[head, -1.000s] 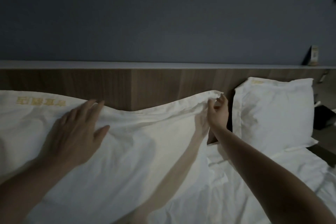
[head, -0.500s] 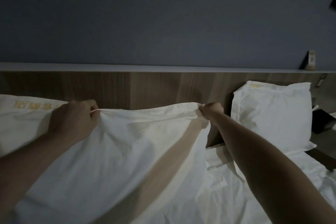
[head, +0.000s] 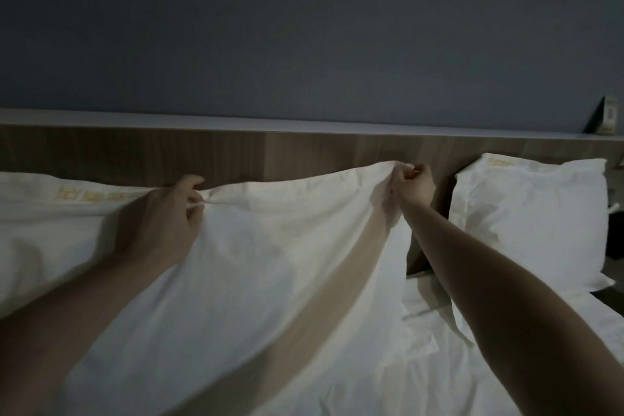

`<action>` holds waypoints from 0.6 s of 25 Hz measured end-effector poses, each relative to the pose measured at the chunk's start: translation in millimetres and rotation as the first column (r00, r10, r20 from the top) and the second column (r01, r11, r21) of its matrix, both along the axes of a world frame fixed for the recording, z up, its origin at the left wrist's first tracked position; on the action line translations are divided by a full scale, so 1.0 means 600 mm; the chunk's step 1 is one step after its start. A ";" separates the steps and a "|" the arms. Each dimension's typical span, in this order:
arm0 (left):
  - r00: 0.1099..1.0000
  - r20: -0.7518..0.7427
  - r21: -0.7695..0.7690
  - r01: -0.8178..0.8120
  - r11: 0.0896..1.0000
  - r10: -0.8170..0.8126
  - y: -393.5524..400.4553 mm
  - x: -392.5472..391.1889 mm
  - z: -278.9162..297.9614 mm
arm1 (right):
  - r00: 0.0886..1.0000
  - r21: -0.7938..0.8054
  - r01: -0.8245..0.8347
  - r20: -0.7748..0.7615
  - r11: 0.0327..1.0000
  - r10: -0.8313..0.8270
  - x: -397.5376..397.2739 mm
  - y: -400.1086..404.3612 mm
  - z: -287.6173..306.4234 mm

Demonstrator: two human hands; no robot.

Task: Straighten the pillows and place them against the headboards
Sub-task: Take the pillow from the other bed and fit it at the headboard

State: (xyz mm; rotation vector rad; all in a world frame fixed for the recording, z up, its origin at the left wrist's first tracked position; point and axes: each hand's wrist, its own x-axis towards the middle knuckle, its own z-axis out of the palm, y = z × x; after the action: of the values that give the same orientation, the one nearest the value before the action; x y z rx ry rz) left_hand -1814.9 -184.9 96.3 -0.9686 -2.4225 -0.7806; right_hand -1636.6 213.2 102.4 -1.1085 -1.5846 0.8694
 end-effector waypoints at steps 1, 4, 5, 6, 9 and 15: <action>0.999 -0.041 -0.056 -0.017 0.998 0.014 -0.012 0.011 -0.006 | 0.999 0.025 -0.051 0.012 0.998 0.050 0.006 -0.021 -0.011; 0.967 -0.256 -0.170 -0.048 0.984 0.003 -0.051 0.032 -0.035 | 0.991 0.145 -0.128 -0.009 0.981 0.131 0.031 -0.067 -0.053; 0.958 -0.287 -0.185 -0.061 0.981 0.006 -0.060 0.035 -0.038 | 0.991 0.174 -0.137 0.018 0.975 0.136 0.042 -0.079 -0.069; 0.954 -0.301 -0.200 -0.070 0.977 0.007 -0.066 0.030 -0.042 | 0.985 0.197 -0.167 0.067 0.966 0.156 0.050 -0.089 -0.085; 0.958 -0.284 -0.296 -0.119 0.948 0.032 -0.070 0.002 -0.044 | 0.912 0.304 -0.321 0.355 0.897 0.206 0.048 -0.106 -0.118; 0.927 -0.374 -0.289 -0.153 0.945 0.036 -0.094 -0.029 -0.033 | 0.846 0.282 -0.402 0.479 0.871 0.235 0.028 -0.165 -0.130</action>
State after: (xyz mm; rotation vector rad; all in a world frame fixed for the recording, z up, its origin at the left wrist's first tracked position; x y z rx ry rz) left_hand -1832.0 -241.3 76.5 -0.9966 -2.2748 -0.1557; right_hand -1620.0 114.3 24.6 -0.7948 -2.2529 0.5084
